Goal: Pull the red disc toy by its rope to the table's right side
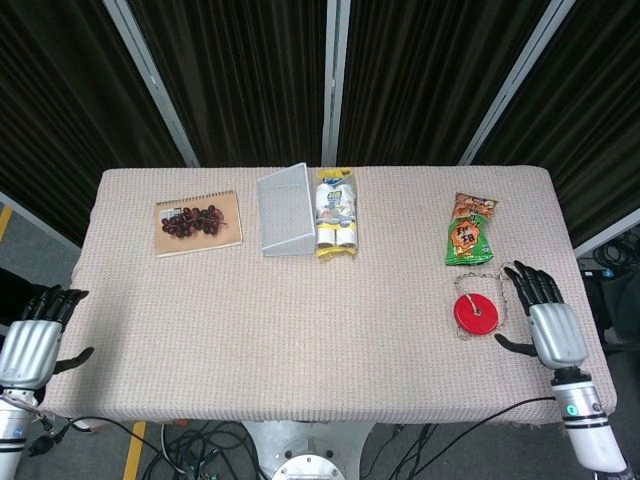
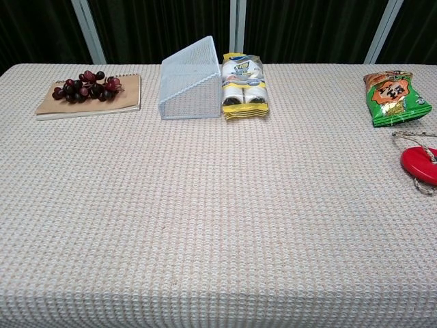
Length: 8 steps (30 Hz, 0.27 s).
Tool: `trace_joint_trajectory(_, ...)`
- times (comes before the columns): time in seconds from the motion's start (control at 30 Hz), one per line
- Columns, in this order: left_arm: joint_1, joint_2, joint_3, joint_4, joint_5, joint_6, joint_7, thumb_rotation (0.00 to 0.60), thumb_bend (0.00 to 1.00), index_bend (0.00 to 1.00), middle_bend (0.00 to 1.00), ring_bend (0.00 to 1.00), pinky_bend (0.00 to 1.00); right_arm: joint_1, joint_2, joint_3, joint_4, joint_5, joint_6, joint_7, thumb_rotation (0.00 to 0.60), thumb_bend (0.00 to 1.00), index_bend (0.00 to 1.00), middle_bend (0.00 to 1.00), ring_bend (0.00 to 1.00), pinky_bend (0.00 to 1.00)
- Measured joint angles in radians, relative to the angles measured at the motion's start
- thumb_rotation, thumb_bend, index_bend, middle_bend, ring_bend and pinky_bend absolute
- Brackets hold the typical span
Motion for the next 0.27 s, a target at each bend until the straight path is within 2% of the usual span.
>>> trace_joint_trajectory(0.13,-0.004,0.003,-0.001,-0.002,-0.002,-0.005,0.001,0.6,0.13,0.18,0.16,0.08,0.18,-0.094,-0.005,-0.027,0.05,-0.004,0.086,0.007,0.6,0.0,0.0,0.0,0.0,0.0)
trace_joint_trajectory(0.27,-0.003,0.002,-0.002,-0.007,0.001,0.001,0.003,0.6,0.13,0.18,0.16,0.08,0.18,-0.157,-0.016,-0.041,0.102,0.008,0.126,0.012,0.6,0.0,0.0,0.0,0.0,0.0)
